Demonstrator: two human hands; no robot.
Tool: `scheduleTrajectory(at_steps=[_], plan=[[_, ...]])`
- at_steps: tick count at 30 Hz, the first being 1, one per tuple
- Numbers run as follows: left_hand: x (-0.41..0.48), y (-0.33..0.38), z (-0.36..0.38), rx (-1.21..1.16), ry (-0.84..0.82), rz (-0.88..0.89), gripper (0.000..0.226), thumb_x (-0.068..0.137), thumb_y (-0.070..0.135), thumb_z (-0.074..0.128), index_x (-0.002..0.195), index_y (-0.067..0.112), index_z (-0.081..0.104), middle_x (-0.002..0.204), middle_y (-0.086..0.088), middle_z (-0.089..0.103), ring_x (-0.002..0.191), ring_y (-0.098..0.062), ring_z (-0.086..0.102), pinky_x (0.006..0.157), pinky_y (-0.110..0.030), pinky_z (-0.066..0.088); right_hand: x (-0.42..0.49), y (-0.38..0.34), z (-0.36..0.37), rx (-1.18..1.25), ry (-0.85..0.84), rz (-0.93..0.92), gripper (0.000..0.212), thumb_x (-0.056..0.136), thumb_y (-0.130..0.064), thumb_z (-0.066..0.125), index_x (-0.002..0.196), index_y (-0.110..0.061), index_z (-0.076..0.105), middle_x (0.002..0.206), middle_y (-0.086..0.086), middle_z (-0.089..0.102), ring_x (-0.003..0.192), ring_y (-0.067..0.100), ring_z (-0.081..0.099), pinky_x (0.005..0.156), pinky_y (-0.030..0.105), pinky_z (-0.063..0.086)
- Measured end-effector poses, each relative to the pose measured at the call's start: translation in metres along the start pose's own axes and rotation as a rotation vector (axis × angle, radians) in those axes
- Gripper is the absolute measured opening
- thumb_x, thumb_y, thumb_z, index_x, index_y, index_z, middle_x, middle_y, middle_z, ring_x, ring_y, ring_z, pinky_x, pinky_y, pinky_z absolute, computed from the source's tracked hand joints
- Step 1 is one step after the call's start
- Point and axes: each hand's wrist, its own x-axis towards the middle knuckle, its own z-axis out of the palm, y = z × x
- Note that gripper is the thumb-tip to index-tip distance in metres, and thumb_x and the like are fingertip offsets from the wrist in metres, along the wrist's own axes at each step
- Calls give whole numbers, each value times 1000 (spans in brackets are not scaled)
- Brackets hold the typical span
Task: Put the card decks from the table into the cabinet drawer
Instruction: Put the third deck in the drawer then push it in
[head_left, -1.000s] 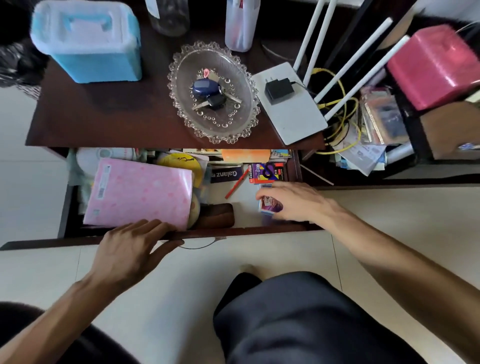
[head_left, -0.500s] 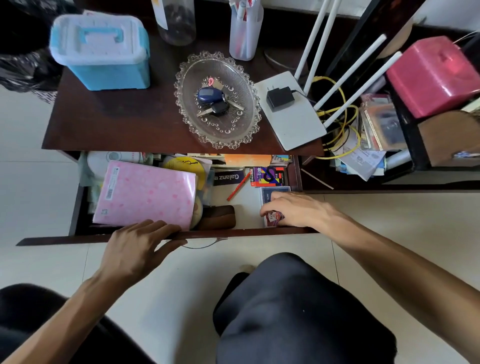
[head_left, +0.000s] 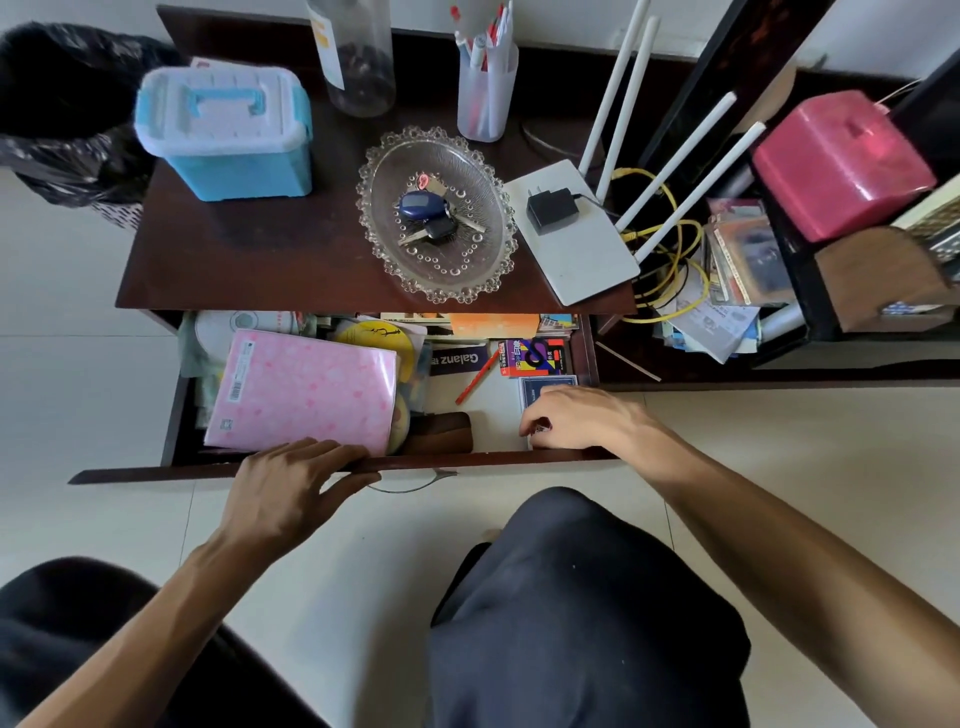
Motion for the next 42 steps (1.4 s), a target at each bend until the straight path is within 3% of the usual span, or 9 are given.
scheduleTrajectory(at_steps=[6, 10, 13, 16, 20, 27, 31, 35, 42], plan=[[3, 4, -12, -30, -60, -37, 50, 84, 71, 41, 89, 35, 75, 71, 14, 73, 60, -15, 68, 46, -22, 39, -17, -2, -1, 148, 79, 93, 35, 102, -30, 56, 136, -28, 65, 138, -3, 64, 121, 21, 61, 95, 33, 48], [0, -9, -27, -149, -196, -128, 35, 82, 65, 57, 98, 38, 73, 89, 20, 77, 74, -10, 72, 56, -26, 53, -45, 1, 1, 300, 271, 128, 37, 100, -33, 61, 135, -24, 63, 127, 2, 67, 108, 18, 67, 77, 21, 49], [-14, -28, -44, -163, -179, -214, 32, 80, 58, 64, 98, 35, 76, 92, 18, 78, 79, -11, 74, 64, -29, 56, -76, 7, 5, 293, 378, 229, 29, 93, -55, 59, 109, -34, 70, 103, -7, 70, 81, 0, 60, 60, 19, 40], [-32, -46, -63, -152, -127, -323, 26, 83, 47, 69, 99, 29, 79, 94, 10, 79, 83, -18, 75, 72, -35, 58, -107, 14, 18, 260, 523, 475, 44, 83, -77, 48, 100, -39, 65, 96, -14, 63, 82, 13, 54, 70, 32, 41], [-59, -59, -73, -207, 90, -664, 28, 90, 36, 65, 105, 16, 77, 114, -8, 75, 86, -34, 72, 82, -43, 53, -135, 13, 50, 533, 619, 675, 54, 80, -79, 51, 115, -39, 56, 98, -10, 62, 86, 17, 56, 75, 38, 43], [-78, -45, -62, -544, 221, -1145, 73, 88, 47, 65, 151, 27, 33, 161, -6, 29, 144, -28, 36, 113, -45, 35, -130, -21, 93, 1210, 691, 690, 62, 85, -58, 68, 125, -16, 45, 92, -2, 64, 76, 12, 65, 56, 27, 49], [-67, -43, -58, -1107, 369, -1427, 90, 89, 30, 69, 157, 21, 10, 160, -16, 26, 126, -34, 54, 106, -42, 44, -107, -25, 89, 1383, 672, 626, 52, 92, -56, 61, 121, -12, 55, 93, -6, 68, 61, 6, 68, 34, 7, 41], [-63, -41, -53, -1515, 362, -1455, 40, 94, 24, 62, 130, 7, 54, 140, -25, 48, 108, -36, 65, 87, -41, 54, -95, -26, 92, 1539, 685, 555, 48, 95, -46, 65, 123, -8, 56, 103, 3, 73, 58, -6, 70, 40, 7, 46], [-65, -37, -42, -1591, 392, -1310, 20, 98, 21, 56, 112, 7, 61, 113, -17, 59, 109, -36, 66, 91, -40, 57, -97, -30, 104, 1544, 725, 452, 40, 98, -34, 63, 124, -6, 52, 105, 2, 73, 71, -4, 74, 49, 9, 52]])
